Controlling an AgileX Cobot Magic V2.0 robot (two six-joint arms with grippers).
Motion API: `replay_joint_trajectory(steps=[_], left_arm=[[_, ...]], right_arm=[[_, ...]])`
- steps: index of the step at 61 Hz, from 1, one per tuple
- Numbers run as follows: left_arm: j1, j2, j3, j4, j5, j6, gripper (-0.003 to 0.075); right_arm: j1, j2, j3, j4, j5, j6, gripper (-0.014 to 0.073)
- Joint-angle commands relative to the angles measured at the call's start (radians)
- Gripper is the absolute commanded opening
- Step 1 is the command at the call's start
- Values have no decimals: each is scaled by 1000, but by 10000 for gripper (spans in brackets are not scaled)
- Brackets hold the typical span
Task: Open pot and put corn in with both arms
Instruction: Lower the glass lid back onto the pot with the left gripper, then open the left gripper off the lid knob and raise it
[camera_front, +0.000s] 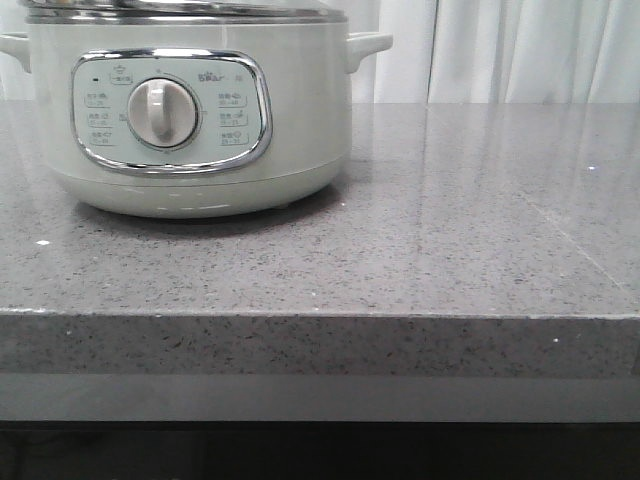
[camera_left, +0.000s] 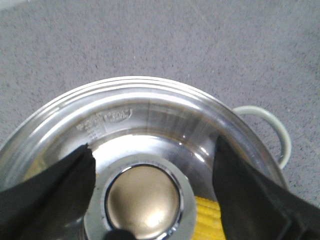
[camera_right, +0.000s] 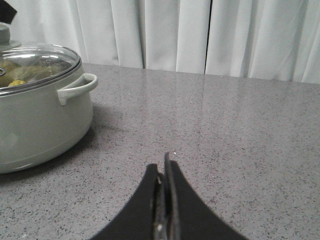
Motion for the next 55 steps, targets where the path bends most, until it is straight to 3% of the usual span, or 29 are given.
replay_joint_trajectory(steps=[1, 8, 18, 24, 55], left_arm=[[2, -97, -37, -19, -61, -5, 481], [16, -154, -32, -19, -15, -5, 403], [21, -277, 74, -19, -25, -1, 99], [21, -361, 177, -19, -73, -1, -18], [21, -942, 884, -28, -437, 24, -18]], right_arm=[[-4, 4, -20, -2, -84, -9, -67], [-4, 4, -20, -2, -85, -9, -67], [-4, 4, -20, -2, -84, -9, -67], [-4, 4, -20, -2, -84, -9, -67], [-4, 4, -20, -2, -81, -9, -67]])
